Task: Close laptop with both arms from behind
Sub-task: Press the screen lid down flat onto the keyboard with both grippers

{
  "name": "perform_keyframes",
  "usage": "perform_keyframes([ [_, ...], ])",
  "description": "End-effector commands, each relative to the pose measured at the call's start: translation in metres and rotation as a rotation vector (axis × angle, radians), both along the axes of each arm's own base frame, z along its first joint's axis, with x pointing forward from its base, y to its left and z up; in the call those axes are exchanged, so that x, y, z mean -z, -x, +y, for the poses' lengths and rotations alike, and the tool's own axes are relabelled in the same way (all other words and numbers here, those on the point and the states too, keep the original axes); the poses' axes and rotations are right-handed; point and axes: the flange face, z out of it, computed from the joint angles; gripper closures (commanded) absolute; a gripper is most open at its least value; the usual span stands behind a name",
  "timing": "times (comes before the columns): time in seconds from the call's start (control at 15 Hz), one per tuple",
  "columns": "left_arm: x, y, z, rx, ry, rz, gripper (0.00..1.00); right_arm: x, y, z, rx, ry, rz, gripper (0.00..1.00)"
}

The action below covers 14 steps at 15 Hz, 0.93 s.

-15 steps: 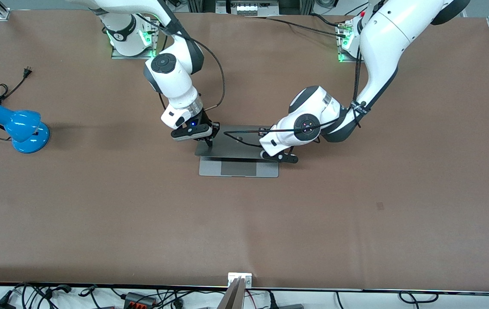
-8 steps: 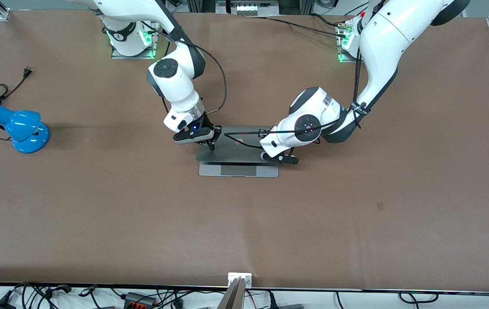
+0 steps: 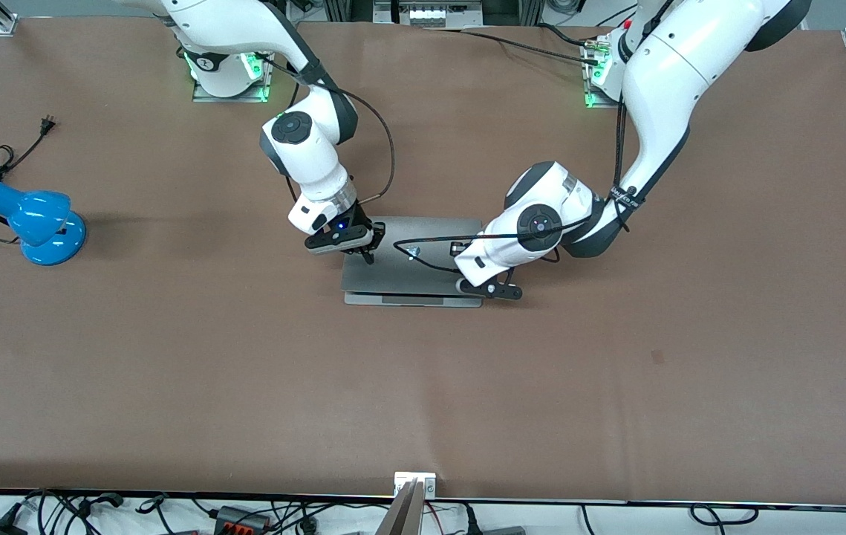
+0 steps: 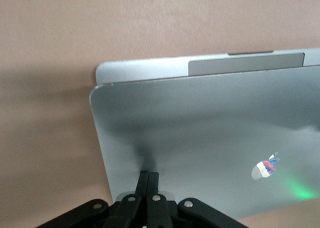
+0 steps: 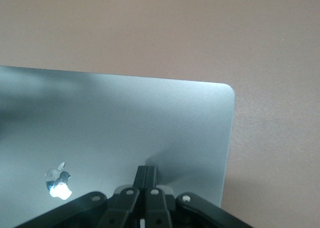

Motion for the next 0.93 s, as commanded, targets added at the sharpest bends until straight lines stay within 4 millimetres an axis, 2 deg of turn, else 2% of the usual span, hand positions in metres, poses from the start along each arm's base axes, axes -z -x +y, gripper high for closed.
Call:
perform_keyframes([
  [0.0, 0.010, -0.012, -0.010, 0.005, -0.026, -0.036, 1.00, 0.007, -0.002, 0.006, -0.024, -0.008, -0.024, 1.00],
  [0.27, 0.013, -0.024, -0.010, -0.003, -0.012, -0.044, 1.00, 0.023, 0.002, 0.006, -0.027, -0.014, -0.029, 1.00],
  [0.6, 0.036, -0.027, -0.011, -0.003, 0.000, -0.077, 1.00, 0.034, 0.004, 0.006, -0.029, -0.014, -0.025, 1.00],
  [0.87, 0.043, -0.033, -0.012, -0.001, -0.001, -0.084, 1.00, 0.043, 0.006, 0.005, -0.030, -0.021, -0.033, 1.00],
])
